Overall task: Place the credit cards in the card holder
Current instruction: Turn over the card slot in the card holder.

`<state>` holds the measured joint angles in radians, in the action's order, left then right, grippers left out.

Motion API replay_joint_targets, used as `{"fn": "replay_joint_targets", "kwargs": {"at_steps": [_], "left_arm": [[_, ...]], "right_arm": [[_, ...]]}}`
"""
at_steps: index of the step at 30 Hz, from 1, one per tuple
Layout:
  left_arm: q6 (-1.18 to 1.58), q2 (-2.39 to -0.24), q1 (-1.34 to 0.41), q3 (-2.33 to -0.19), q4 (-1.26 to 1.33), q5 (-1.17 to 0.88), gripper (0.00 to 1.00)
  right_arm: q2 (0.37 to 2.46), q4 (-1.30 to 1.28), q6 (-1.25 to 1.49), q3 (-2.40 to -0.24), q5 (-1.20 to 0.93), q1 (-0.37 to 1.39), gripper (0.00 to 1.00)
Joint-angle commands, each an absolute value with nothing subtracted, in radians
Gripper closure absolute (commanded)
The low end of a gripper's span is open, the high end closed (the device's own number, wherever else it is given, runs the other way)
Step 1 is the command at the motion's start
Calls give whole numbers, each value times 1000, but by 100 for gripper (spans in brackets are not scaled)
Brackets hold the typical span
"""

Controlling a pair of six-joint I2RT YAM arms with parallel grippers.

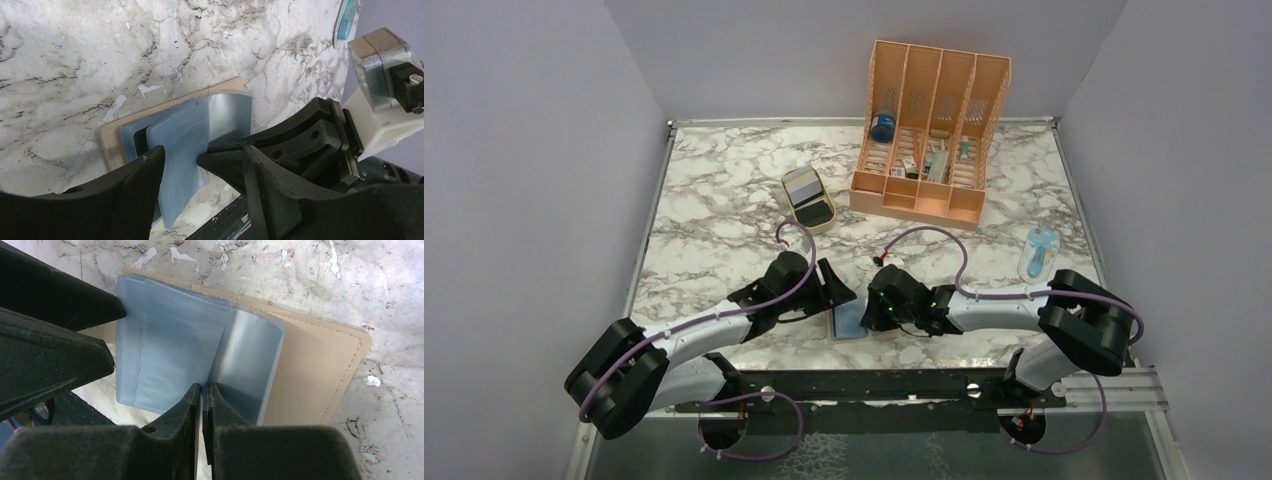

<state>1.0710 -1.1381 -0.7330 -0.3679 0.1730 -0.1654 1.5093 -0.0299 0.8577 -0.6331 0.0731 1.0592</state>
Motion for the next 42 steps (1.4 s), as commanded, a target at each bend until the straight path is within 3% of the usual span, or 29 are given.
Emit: {"fn": "replay_joint_targets", "kwargs": {"at_steps": [1, 15, 20, 23, 31, 37, 42], "left_arm": [[1062, -1169, -729, -364, 211, -186, 39], [1106, -1230, -734, -341, 323, -225, 39], [1132, -1234, -755, -357, 366, -247, 39], [1153, -1255, -774, -364, 407, -259, 39], [1167, -1281, -849, -474, 442, -246, 38], [1154, -1402, -897, -539, 443, -228, 39], [1082, -1411, -896, -610, 336, -173, 39]], "right_arm": [[1521, -6, 870, -597, 107, 1064, 94], [1512, 24, 872, -578, 92, 1064, 94], [1478, 1, 865, -592, 88, 1063, 83], [1407, -50, 855, -601, 105, 1064, 73], [1046, -230, 825, -539, 155, 1064, 57], [782, -308, 818, -486, 215, 1063, 55], [730, -329, 810, -502, 218, 1064, 56]]}}
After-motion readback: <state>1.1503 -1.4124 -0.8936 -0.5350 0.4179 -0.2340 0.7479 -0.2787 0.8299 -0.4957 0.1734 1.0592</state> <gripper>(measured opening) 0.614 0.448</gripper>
